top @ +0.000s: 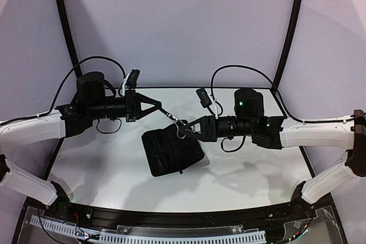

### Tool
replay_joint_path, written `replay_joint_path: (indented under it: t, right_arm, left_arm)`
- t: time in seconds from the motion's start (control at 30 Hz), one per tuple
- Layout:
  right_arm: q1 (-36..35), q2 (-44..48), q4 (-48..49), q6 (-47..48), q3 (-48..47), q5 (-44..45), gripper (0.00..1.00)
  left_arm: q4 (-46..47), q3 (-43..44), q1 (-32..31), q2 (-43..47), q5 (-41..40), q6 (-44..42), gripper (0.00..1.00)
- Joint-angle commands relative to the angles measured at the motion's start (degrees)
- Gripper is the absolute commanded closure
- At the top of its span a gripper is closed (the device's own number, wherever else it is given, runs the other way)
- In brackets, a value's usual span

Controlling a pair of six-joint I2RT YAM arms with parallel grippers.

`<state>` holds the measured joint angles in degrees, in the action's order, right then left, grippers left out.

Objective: Sort the hair-cutting tools

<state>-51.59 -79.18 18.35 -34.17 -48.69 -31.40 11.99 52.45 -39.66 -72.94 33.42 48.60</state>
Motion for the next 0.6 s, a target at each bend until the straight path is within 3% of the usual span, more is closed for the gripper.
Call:
replay_joint_path:
  t: [0.0,0.17,0.27,0.3,0.33,0.43,0.47,0.5,0.57]
  right_arm:
    - [-0.8,-0.5,4.7,-0.1,-1.0,-2.5,0.79]
    - [-0.8,0.1,3.1,1.1,-1.5,-2.4,0.98]
    - [-0.8,1.3,1.3,1.3,-1.3,-0.8,1.00]
    - [-0.8,1.9,-0.5,1.4,-1.6,0.1,1.00]
    - [-0.8,2.3,-2.4,1.3,-1.8,1.0,1.00]
    - [-0.7,3.8,-6.9,0.9,-1.6,3.3,1.00]
    - [-0.5,4.4,-8.3,0.5,-1.3,3.7,1.00]
    - [-0.1,5.2,-10.2,-0.2,-1.1,4.2,1.00]
    - [0.7,6.6,-13.9,-1.3,-0.2,5.1,1.00]
  left_arm:
    - [1.6,-0.6,-0.2,0.3,-1.4,0.6,0.99]
    - [1.4,-0.6,-0.2,0.4,-1.7,0.6,0.99]
    - [-0.3,-0.1,-0.2,0.5,-3.1,-0.1,0.99]
    - [-2.6,0.2,-0.2,0.6,-3.8,-0.9,0.95]
    - [-4.4,1.2,-0.2,0.6,-4.6,-1.6,0.85]
    - [-13.3,3.0,-0.2,0.8,-9.2,-5.1,0.24]
    - [-16.1,3.7,-0.2,0.8,-11.2,-6.3,0.09]
    - [-19.2,4.3,-0.2,0.9,-13.8,-7.5,0.04]
    - [-25.3,6.3,0.1,0.4,-19.7,-9.0,0.02]
